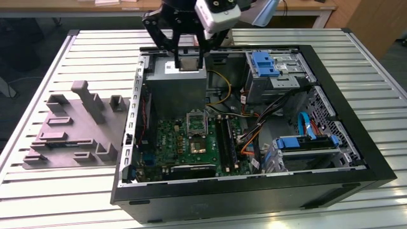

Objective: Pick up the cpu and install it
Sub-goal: 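Pick up the cpu and move it towards the insertion slot, then place the cpu into insertion slot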

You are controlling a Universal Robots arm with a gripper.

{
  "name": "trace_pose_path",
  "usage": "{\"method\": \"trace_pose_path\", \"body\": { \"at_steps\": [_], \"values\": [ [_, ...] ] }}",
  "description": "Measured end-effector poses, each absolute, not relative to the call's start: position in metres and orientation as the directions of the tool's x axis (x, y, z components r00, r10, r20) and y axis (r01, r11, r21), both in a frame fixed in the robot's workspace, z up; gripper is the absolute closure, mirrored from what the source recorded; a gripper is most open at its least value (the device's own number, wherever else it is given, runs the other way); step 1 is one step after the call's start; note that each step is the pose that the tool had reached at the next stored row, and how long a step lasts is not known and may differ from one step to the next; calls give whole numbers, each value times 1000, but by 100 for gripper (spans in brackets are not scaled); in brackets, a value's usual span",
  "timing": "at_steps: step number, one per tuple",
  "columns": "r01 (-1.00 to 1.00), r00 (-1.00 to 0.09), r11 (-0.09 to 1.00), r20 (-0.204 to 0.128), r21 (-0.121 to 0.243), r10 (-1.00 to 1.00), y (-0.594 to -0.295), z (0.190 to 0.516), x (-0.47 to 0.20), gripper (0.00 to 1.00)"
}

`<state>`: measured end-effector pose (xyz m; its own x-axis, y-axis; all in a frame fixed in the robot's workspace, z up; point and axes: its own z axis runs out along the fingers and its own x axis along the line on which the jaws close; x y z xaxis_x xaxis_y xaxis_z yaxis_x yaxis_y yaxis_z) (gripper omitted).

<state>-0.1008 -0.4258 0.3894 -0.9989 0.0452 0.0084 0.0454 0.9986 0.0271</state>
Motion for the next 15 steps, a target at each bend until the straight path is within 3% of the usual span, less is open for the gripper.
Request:
{"method": "trace_pose_path", "body": {
  "at_steps": [15],
  "values": [
    [46, -999, 999, 8, 27, 45, -426, 389, -79, 53]
  ]
}}
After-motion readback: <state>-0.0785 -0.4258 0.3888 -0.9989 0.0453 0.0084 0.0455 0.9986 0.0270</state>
